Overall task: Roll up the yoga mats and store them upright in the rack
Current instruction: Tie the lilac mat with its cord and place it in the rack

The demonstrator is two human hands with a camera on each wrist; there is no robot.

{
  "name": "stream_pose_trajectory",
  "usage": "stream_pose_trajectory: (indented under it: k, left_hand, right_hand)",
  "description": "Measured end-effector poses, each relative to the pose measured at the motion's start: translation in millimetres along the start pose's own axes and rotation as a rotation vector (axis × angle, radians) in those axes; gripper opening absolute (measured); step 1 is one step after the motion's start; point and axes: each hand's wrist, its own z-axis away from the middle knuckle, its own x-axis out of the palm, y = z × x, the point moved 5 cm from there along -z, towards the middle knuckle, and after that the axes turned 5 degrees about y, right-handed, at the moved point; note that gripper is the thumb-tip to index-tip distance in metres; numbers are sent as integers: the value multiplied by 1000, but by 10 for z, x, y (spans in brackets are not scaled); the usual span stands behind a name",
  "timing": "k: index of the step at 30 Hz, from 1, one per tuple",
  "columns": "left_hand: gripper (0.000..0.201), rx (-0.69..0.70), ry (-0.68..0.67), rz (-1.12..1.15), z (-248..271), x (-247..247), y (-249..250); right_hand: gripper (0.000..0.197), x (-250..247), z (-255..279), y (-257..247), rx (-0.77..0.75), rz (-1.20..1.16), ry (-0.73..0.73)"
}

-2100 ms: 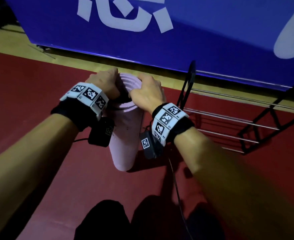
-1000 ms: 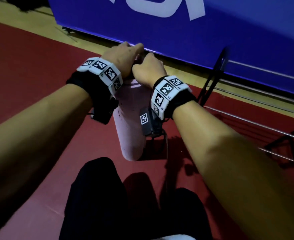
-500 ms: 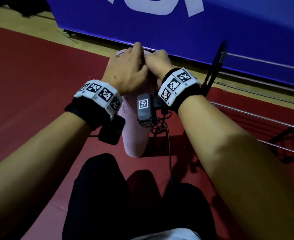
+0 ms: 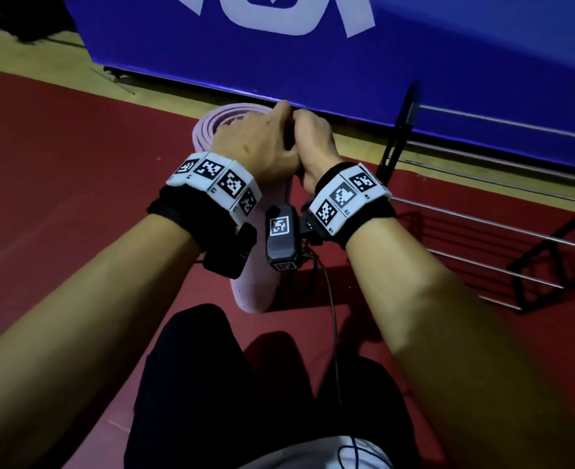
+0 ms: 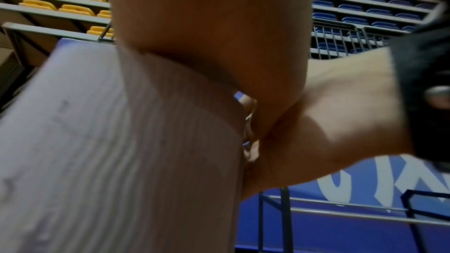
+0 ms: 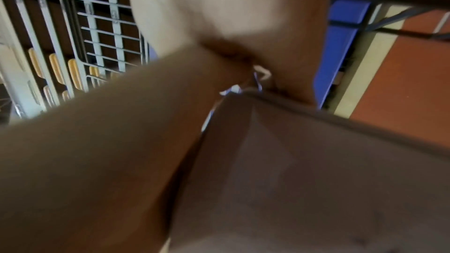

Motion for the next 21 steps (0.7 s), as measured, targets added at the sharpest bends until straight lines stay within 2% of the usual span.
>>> stream_pose_trajectory:
  k: [5, 8, 14, 15, 18, 21]
  left_hand:
    - [36, 3, 10, -35, -33, 31, 72]
    - [33, 6, -46, -78, -55, 43, 122]
    - [41, -59, -59, -187, -36, 62, 191]
    - [43, -69, -60, -200, -32, 65, 192]
    - [42, -66, -71, -217, -57, 41, 164]
    - [41, -32, -43, -258, -77, -75, 114]
  right_hand:
    - [25, -112, -18, 23, -64, 131, 3]
    - [31, -141, -1, -11, -97, 212, 1]
    - [25, -163, 30, 30, -51, 184, 13]
    - [29, -146, 35, 57, -19, 168, -10]
    - [56, -29, 82, 188, 84, 165, -154]
    - [80, 68, 73, 272, 129, 160, -200]
